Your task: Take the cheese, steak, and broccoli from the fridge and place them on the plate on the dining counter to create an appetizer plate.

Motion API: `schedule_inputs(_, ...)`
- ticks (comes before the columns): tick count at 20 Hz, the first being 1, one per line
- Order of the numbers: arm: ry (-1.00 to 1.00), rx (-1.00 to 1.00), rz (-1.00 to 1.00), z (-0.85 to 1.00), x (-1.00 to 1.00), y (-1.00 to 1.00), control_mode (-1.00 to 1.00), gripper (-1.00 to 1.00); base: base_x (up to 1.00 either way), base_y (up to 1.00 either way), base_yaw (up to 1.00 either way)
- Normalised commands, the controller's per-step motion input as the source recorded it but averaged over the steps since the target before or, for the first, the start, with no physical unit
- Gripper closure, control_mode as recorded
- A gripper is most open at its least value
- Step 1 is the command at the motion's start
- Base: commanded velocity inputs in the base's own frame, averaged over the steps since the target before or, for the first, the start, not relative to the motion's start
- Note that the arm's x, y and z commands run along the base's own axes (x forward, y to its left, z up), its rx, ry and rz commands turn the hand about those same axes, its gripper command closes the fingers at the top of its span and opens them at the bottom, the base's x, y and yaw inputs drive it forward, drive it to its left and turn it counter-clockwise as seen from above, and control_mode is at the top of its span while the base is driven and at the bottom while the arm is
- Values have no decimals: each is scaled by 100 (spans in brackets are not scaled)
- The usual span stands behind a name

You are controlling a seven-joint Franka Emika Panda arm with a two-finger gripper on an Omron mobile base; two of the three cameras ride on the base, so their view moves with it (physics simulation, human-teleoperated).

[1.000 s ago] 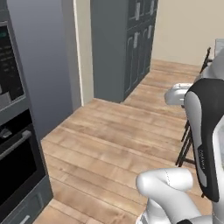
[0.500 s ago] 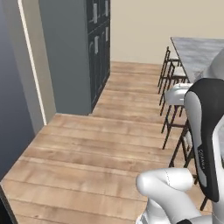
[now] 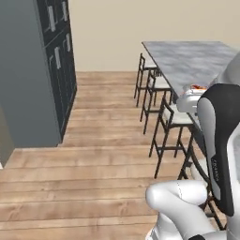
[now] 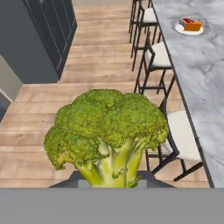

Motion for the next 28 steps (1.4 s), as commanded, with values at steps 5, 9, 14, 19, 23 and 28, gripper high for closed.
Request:
schedule_inputs(5,0,0,0,0,0,0,100,100,100,15,-36)
schedule_inputs(9,0,0,0,0,0,0,100,100,100,26,-33)
schedule_inputs(14,0,0,0,0,0,0,100,100,100,61,-36)
schedule_inputs(19,0,0,0,0,0,0,100,100,100,100,-38)
schedule_inputs(23,0,0,0,0,0,0,100,100,100,100,-40)
schedule_inputs(28,0,0,0,0,0,0,100,100,100,66,-46)
